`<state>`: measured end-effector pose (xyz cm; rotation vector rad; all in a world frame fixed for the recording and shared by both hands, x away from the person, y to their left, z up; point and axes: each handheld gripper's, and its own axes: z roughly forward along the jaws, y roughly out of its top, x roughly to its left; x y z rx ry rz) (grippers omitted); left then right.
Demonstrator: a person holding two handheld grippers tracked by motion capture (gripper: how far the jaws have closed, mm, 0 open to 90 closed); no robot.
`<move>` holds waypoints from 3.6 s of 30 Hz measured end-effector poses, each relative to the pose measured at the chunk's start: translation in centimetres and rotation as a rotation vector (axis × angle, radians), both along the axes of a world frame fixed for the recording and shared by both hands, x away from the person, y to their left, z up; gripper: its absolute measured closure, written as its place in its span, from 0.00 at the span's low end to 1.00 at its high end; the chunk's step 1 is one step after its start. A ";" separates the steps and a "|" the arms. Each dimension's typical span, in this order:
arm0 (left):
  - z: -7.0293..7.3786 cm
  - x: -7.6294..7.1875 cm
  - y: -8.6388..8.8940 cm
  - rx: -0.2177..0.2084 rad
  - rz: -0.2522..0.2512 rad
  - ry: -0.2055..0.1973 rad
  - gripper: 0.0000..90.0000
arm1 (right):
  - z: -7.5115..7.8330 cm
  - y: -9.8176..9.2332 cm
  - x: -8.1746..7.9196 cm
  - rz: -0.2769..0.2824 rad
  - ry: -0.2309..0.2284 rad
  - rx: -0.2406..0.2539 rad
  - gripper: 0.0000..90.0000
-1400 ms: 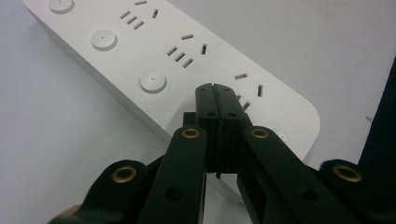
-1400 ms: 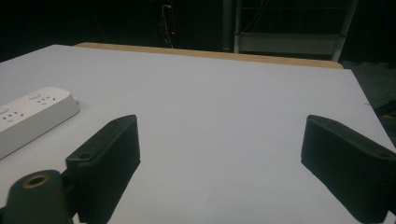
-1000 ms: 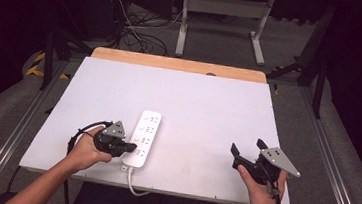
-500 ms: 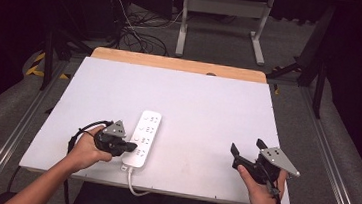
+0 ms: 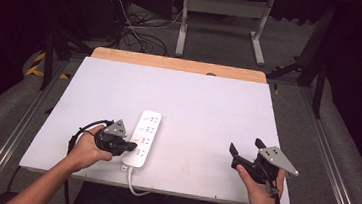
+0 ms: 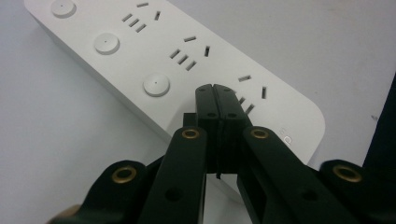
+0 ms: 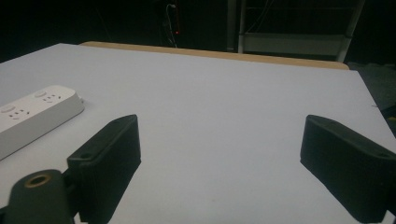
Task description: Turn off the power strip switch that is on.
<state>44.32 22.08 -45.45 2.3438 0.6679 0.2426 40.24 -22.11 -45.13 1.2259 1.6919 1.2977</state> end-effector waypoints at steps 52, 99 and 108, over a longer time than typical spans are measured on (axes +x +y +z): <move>3.4 -2.1 13.2 -0.427 0.825 -0.551 0.85 | 0.2 0.7 0.7 0.031 -0.022 0.006 0.15; 3.2 -1.2 12.8 -0.393 0.843 -0.510 0.11 | 0.3 0.4 0.0 0.016 -0.022 -0.015 0.14; 3.1 -1.1 12.7 -0.390 0.844 -0.504 0.13 | 0.5 0.3 -0.2 0.010 -0.029 -0.011 0.14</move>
